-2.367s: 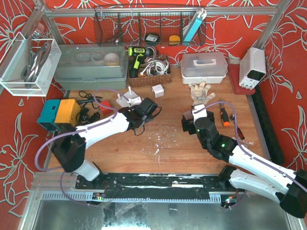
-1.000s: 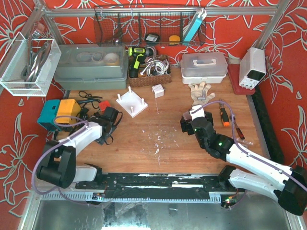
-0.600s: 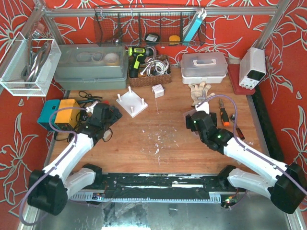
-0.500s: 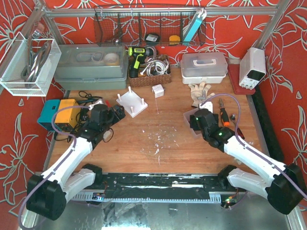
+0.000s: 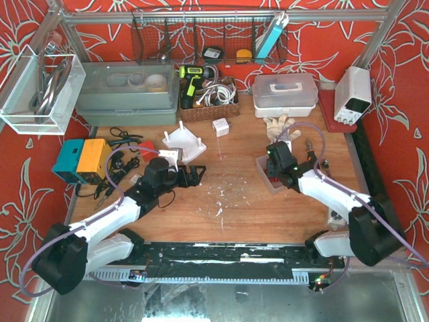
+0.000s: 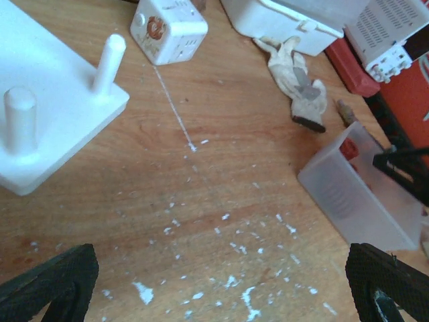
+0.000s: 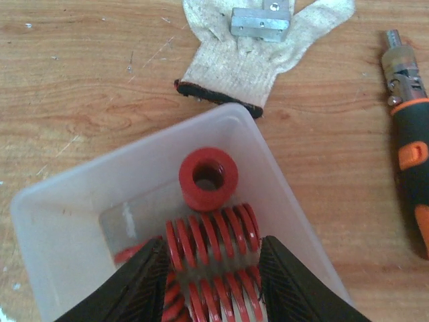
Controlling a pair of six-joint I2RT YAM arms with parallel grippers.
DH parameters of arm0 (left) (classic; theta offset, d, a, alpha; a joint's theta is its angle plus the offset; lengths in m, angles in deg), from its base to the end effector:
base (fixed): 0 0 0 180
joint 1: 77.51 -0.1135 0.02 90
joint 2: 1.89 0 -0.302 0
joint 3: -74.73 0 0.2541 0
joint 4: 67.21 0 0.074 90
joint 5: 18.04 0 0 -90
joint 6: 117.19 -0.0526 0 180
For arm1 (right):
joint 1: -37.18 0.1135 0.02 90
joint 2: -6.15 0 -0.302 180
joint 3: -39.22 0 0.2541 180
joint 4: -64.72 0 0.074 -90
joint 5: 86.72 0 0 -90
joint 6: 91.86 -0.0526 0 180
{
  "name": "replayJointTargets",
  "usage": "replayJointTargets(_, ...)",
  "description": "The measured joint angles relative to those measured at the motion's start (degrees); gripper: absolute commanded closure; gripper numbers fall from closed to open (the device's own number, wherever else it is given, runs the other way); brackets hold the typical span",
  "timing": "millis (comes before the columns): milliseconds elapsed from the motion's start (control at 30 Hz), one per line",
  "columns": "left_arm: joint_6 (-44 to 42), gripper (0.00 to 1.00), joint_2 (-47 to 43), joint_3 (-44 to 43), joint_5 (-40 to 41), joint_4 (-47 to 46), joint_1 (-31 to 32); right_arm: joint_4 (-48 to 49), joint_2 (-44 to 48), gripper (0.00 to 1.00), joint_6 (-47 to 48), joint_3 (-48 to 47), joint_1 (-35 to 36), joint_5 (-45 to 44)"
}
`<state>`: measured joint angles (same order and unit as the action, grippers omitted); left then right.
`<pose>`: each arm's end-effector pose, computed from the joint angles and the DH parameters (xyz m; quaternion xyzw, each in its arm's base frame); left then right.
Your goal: Install the large spring
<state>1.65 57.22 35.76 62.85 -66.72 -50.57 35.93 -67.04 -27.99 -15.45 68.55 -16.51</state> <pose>0.1936 -0.1077 0.2408 0.0316 0.8203 -0.3231 0.4708 0.2290 0.1188 0.2311 0.0205 0.9195 0.0321 0.3914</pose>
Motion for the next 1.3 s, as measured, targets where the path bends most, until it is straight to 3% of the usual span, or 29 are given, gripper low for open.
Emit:
replayJointTargets(200, -3.0, 0.0, -0.3, 6.4, 0.2, -6.1, 0.0, 2.1, -7.7, 0.58, -0.1, -3.5, -1.2, 0.2)
replayJointTargets(467, -5.0, 0.0, -0.9, 7.2, 0.4, -8.9, 0.1, 4.4, -15.7, 0.58, -0.5, -5.3, -2.2, -1.3)
replayJointTargets(933, -5.1, 0.0, -4.6, 7.2, 0.4, -9.0, 0.2, 10.4, -19.2, 0.54, 0.0, -5.3, -2.2, -4.1)
replayJointTargets(1300, -5.5, 0.0, -4.4, 7.2, 0.7, -9.0, 0.3, 12.6, -20.5, 0.77, 1.7, -5.3, -2.2, -5.4)
